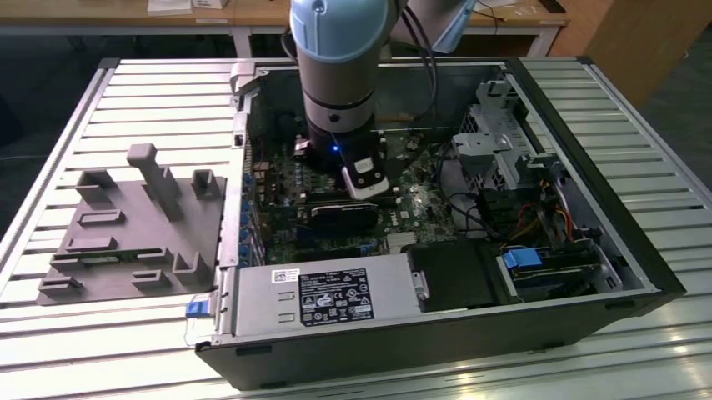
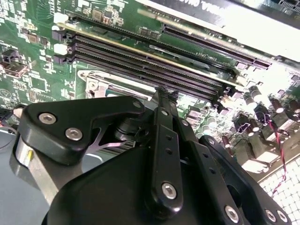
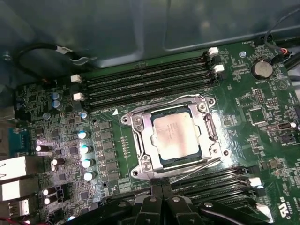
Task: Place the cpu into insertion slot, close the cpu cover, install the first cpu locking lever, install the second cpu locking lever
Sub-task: 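Install the second cpu locking lever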
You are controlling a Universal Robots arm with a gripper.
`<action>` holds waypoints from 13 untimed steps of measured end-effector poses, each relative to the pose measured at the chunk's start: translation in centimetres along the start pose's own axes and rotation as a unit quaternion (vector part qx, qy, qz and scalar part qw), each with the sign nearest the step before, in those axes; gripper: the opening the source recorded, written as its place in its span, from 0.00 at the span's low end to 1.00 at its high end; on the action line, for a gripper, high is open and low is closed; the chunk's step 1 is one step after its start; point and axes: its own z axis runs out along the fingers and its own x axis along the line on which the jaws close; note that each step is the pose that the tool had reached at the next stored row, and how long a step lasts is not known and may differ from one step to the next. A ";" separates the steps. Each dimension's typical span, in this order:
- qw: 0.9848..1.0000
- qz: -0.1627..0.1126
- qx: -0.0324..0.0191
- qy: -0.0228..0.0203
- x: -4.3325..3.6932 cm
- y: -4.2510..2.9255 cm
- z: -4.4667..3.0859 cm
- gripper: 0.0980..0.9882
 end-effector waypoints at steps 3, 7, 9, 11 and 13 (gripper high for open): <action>1.000 -0.001 -0.008 0.001 0.04 -0.31 0.13 0.01; 1.000 -0.004 -0.019 0.002 0.04 -0.68 0.28 0.01; 1.000 -0.005 -0.022 0.002 0.05 -0.77 0.32 0.01; 1.000 -0.006 -0.022 0.002 0.07 -0.77 0.33 0.01; 1.000 -0.007 -0.025 0.002 0.17 -0.83 0.37 0.01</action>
